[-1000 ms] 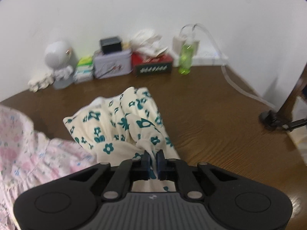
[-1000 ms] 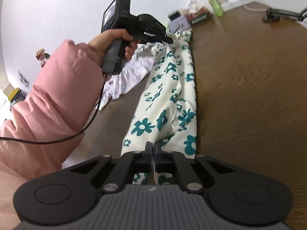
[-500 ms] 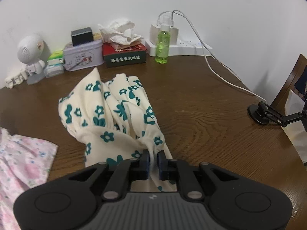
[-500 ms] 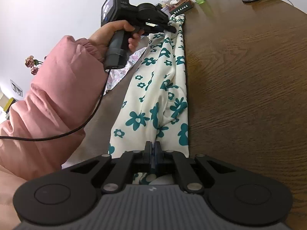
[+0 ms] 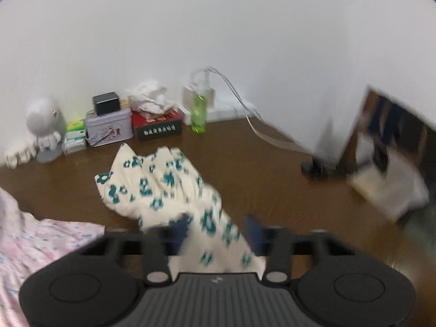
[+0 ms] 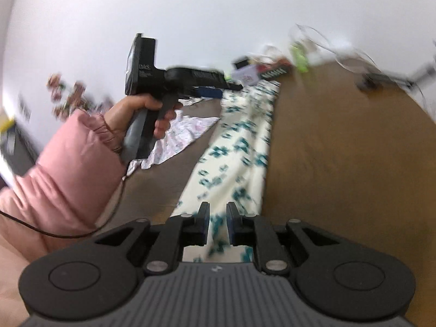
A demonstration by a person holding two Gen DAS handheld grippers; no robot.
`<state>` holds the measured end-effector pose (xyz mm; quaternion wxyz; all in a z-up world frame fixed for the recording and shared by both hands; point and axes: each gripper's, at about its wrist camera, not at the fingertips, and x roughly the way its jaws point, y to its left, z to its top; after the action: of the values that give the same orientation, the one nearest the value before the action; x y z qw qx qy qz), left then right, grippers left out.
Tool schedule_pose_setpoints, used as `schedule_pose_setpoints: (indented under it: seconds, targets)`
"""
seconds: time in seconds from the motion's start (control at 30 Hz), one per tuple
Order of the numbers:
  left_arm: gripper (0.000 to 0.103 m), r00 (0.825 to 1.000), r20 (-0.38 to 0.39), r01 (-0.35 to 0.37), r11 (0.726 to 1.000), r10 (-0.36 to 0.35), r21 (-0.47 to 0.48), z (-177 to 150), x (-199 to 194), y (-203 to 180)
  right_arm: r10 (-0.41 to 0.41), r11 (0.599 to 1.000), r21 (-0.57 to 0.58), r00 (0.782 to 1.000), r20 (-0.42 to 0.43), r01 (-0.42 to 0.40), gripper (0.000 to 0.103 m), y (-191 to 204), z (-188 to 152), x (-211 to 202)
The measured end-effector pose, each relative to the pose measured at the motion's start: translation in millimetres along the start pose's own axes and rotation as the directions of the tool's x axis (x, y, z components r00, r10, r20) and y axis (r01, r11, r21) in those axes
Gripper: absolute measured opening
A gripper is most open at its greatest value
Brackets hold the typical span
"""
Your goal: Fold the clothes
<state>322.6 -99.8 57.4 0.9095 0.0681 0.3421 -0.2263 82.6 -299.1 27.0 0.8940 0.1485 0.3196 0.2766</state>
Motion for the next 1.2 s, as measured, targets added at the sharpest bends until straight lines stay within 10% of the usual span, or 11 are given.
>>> schedule_pose_setpoints:
  seconds: [0.23, 0.47, 0.53, 0.63, 0.8, 0.9, 1.0, 1.2]
  targets:
    - [0.003, 0.998, -0.062, 0.020, 0.988, -0.011, 0.154, -39, 27, -19, -0.149, 0.929, -0.354, 0.986, -0.077, 0.112, 0.014, 26, 10, 76]
    - [0.005, 0.999, -0.045, -0.001, 0.983, 0.010, 0.185, -44, 45, -31, -0.236, 0.924, -0.340, 0.959, -0.155, 0.173, 0.013, 6, 0, 81]
    - [0.012, 0.999, -0.034, -0.021, 0.982, 0.028, 0.188, -42, 38, -33, -0.199, 0.940, -0.313, 0.965, -0.170, 0.138, 0.015, 3, 10, 74]
    - [0.055, 0.999, 0.001, -0.054, 0.982, 0.055, 0.182, -40, 16, -32, -0.138, 0.959, -0.269, 0.972, -0.191, 0.083, 0.036, -3, 25, 65]
    - [0.061, 0.998, 0.065, 0.008, 0.969, -0.025, 0.248, -58, -45, -41, -0.156, 0.957, -0.261, 0.984, -0.091, 0.127, 0.058, -29, 87, 34]
    - [0.054, 0.994, 0.050, 0.079, 0.940, -0.101, 0.333, -77, -65, -63, -0.180, 0.952, -0.262, 0.981, -0.070, 0.156, 0.059, -43, 133, 49]
    - [0.016, 0.983, -0.017, 0.176, 0.898, -0.185, 0.403, -96, -66, -87, -0.190, 0.937, -0.312, 0.978, -0.082, 0.156, 0.055, -40, 170, 89]
    - [0.009, 0.971, -0.082, 0.235, 0.847, -0.223, 0.477, -123, -49, -117, -0.219, 0.915, -0.376, 0.961, -0.168, 0.143, 0.039, -18, 202, 210]
